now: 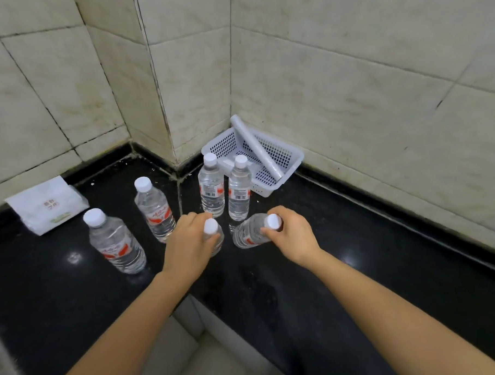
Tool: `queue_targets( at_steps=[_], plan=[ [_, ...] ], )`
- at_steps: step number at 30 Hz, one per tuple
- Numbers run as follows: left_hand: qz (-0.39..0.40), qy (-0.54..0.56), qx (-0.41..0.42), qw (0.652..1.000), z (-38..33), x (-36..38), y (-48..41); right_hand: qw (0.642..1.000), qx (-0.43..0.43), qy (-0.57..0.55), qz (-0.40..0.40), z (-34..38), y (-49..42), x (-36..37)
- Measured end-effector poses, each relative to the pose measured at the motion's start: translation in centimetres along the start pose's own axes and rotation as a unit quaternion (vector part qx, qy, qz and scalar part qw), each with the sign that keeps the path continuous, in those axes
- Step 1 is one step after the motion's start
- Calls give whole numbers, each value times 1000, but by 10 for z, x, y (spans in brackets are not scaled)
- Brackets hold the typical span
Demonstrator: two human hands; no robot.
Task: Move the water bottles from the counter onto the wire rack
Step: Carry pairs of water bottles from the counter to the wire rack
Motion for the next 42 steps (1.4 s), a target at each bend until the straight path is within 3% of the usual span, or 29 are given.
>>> queue_targets(
  at_steps=[6,12,17,26,42],
  plan=[
    [31,51,40,997,-62,17,28,999,30,-24,27,-32,48,-47],
    [112,103,54,987,-156,68,96,994,99,-31,23,-108,160,-107],
    [174,117,94,973,-253,125,164,989,147,-25,-23,-178,271,-156],
    [209,162,187,946,-427,209,296,967,214,-38,-132,-287,473,-265],
    [306,323,307,841,-722,285,431,898,295,-65,-319,-415,708,-481]
  ],
)
Point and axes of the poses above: each hand's wrist, its own y-axis away from the middle knuckle, its own x-axis out of the palm, z = x × y, the point moved 7 cm from there along -y, towards the middle knuckle, and after that the axes turned 12 degrees about y, right-handed, at the moved point
